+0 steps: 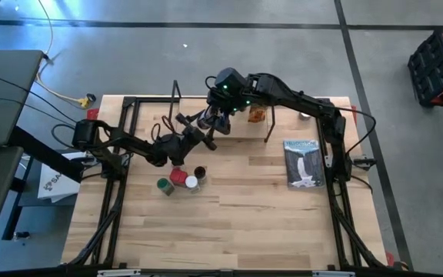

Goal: Shelf spices
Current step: Put the gold seasoning bottle on the shelf

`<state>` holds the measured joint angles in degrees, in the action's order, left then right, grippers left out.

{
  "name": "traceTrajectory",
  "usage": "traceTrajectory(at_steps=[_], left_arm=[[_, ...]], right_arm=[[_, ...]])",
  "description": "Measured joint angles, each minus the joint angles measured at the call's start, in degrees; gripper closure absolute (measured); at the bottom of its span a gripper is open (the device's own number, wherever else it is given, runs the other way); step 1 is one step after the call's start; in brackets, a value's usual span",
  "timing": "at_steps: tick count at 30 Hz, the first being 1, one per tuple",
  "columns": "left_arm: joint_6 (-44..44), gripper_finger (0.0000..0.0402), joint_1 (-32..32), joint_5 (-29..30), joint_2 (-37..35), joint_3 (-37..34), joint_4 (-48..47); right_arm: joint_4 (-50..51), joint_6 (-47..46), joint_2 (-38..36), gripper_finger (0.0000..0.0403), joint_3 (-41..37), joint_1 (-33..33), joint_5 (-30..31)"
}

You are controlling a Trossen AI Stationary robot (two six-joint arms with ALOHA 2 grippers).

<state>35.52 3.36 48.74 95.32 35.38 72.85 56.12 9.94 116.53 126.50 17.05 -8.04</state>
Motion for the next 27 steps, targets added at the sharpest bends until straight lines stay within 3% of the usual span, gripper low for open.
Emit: traceTrajectory(at_steps=[5,14,21,27], left_arm=[[-6.50,0.0113,1.23,-3.09,-0.12,1.85,-6.78],[-10.33,0.0059,2.27,-3.02,-2.39,5.85,-21.94],[-11.87,0.0040,1.15,-4.22,-12.39,6.34,-37.33],[-16.60,0.0039,0.46,-1.38,-22.73,3.53,-48.94]], right_arm=[[1.27,-0.48,0.00,0.0142,-0.04,-0.08,1.14],[1.94,-0.73,0.02,0.0142,-0.15,0.54,4.85],[1.94,-1.46,0.02,0.0142,-0.15,4.67,4.95],[2.56,-0.28,0.04,0.0142,-0.17,8.55,4.76]])
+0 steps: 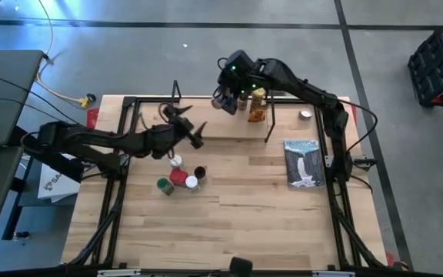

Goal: Shelf spices
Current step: Put the gold seasoning bottle on the shelf

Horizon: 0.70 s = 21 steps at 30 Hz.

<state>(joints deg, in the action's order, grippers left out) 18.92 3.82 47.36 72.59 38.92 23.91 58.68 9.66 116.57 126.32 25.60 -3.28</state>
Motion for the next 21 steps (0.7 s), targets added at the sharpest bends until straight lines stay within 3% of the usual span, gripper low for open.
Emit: traceTrajectory(at_steps=[9,21], left_arm=[[-4.49,0.0039,-0.29,0.80,-11.33,-4.74,-3.97],[-8.40,0.0039,-0.29,0.78,-12.76,-8.07,-4.60]], right_arm=[[1.93,2.51,4.39,0.0142,-0.07,4.42,-5.45],[1.07,1.48,11.18,0.0142,-0.07,7.29,-7.05]])
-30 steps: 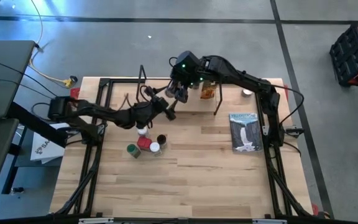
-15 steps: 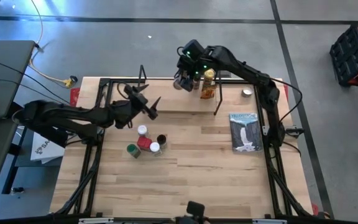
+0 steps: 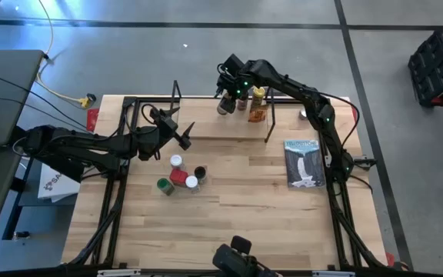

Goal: Shelf spices
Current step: Put the gold seasoning bottle on the shelf

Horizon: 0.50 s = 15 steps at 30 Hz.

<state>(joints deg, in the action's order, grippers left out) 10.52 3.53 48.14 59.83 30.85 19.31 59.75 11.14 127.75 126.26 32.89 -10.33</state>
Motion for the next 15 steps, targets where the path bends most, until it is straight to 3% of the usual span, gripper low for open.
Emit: traceTrajectory(at_steps=[15], left_arm=[[-0.01,0.0039,0.02,-1.07,-0.02,0.04,1.18]], right_arm=[[2.32,-0.17,0.82,0.0142,0.00,0.60,0.13]])
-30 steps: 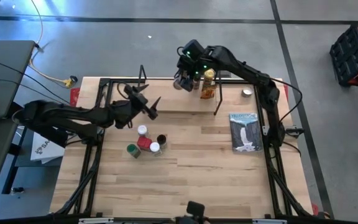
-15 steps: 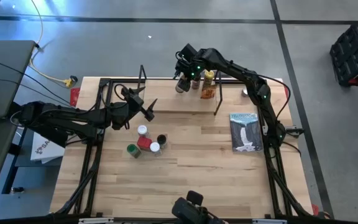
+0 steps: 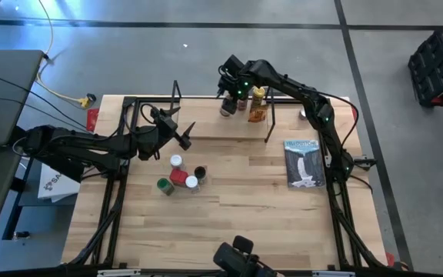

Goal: Shelf spices
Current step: Put the gold seasoning bottle on the shelf

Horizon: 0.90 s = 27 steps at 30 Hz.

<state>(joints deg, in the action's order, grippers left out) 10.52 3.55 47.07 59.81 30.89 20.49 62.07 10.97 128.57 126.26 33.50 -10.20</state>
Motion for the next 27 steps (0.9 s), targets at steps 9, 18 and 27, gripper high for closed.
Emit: traceTrajectory(at_steps=[9,18,27], left_arm=[[0.01,0.0039,0.00,0.00,0.00,0.00,0.34],[-0.10,0.0039,0.00,-0.40,0.00,0.00,0.35],[-0.93,0.0039,-0.01,-0.62,0.00,0.00,0.33]], right_arm=[[1.10,0.10,1.03,0.0142,0.00,0.00,0.11],[-0.40,2.21,1.05,0.0098,0.00,-0.12,0.89],[-2.93,3.62,1.05,0.0093,0.00,-1.31,7.18]])
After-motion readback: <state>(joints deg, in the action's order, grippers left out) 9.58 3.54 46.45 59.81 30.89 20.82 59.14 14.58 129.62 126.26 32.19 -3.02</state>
